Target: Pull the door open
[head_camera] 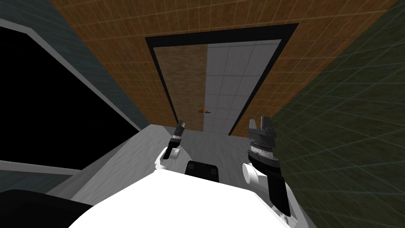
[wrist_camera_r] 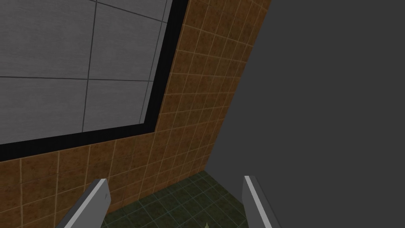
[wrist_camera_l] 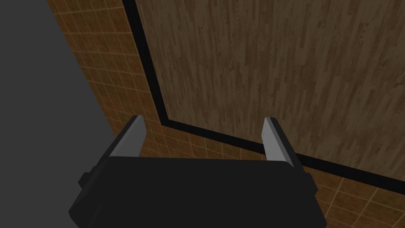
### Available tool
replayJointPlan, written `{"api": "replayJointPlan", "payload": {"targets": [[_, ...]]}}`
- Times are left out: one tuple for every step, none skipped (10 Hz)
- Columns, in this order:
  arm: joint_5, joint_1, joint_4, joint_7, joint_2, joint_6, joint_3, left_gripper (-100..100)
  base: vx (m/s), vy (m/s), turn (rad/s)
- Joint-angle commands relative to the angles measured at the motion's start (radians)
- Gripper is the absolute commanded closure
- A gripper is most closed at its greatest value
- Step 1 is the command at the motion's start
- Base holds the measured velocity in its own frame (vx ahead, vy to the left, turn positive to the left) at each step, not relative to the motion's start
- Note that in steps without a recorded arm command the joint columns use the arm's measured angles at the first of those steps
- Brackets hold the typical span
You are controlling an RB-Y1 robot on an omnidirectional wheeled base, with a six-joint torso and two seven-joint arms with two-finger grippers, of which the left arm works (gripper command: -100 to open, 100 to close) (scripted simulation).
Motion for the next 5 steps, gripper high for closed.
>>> {"api": "replayJointPlan", "payload": {"targets": [[0.007, -0.017, 0.046, 0.005, 0.008, -0.013, 0.000, -100, 0.097, -0.033, -0.011], [0.011, -0.026, 0.071, 0.008, 0.013, -0.020, -0.001, -100, 0.115, -0.017, -0.010], [0.016, -0.036, 0.098, 0.010, 0.017, -0.026, -0.002, -100, 0.111, -0.021, -0.018], [0.020, -0.046, 0.125, 0.013, 0.021, -0.033, -0.002, -100, 0.094, -0.031, -0.015], [0.025, -0.056, 0.152, 0.016, 0.026, -0.040, -0.003, -100, 0.102, -0.027, -0.012]]}}
